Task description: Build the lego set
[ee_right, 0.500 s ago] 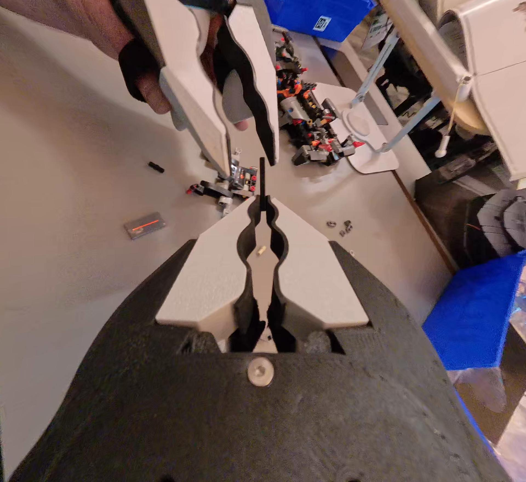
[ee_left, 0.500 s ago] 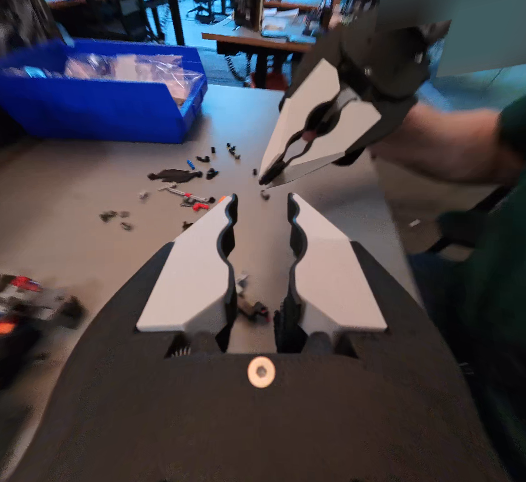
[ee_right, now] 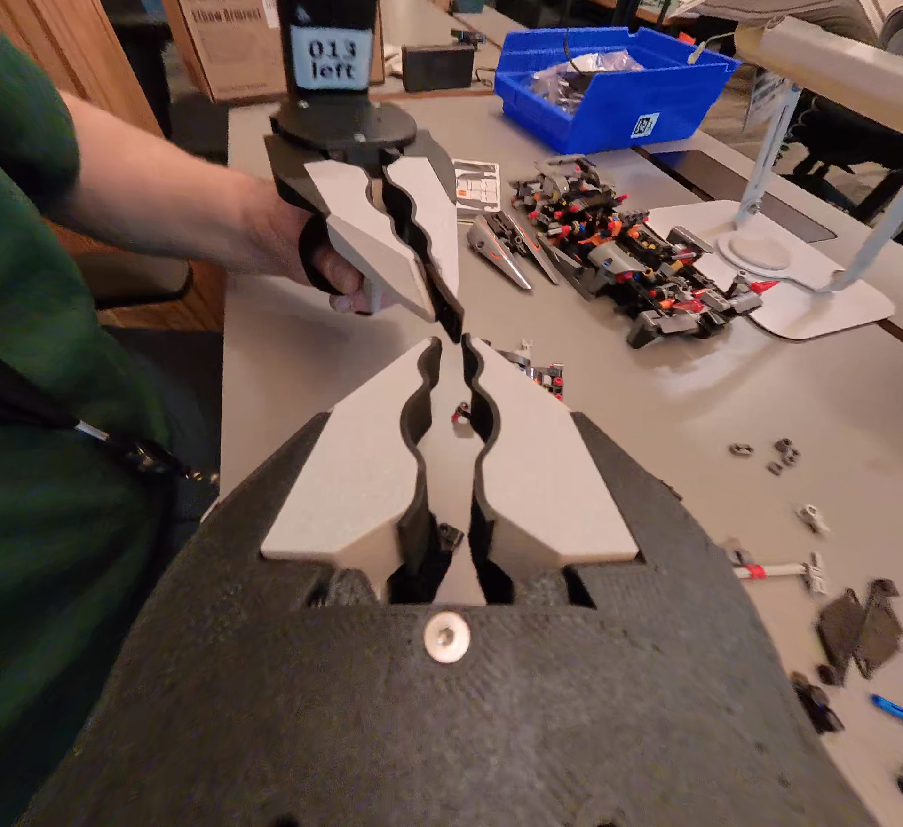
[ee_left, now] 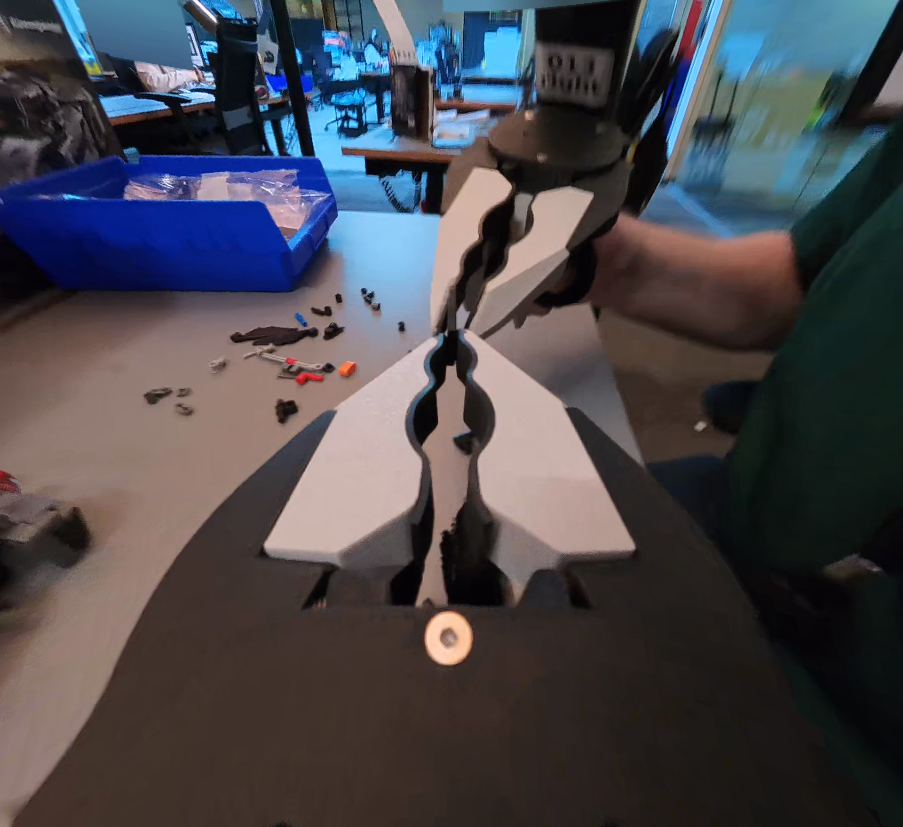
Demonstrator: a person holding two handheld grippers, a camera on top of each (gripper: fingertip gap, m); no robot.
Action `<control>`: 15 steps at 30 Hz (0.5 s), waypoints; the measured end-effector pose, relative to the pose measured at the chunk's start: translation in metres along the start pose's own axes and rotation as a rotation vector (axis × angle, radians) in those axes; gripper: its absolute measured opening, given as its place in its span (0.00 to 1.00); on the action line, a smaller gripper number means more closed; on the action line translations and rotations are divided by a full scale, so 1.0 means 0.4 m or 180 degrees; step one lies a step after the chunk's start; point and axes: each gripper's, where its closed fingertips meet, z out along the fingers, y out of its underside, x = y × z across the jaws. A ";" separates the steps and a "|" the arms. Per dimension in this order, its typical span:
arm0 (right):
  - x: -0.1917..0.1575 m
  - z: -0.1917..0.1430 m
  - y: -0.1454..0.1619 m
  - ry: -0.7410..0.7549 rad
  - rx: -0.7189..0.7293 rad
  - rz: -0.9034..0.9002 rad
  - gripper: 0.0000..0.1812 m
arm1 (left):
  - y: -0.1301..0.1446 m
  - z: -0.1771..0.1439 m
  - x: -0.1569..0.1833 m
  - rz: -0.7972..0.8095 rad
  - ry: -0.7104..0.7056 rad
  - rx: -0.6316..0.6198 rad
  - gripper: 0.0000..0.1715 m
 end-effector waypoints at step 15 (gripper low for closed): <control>-0.061 -0.014 -0.052 -0.0683 0.0551 0.0643 0.00 | -0.012 -0.015 0.061 -0.0487 0.0709 0.0240 0.00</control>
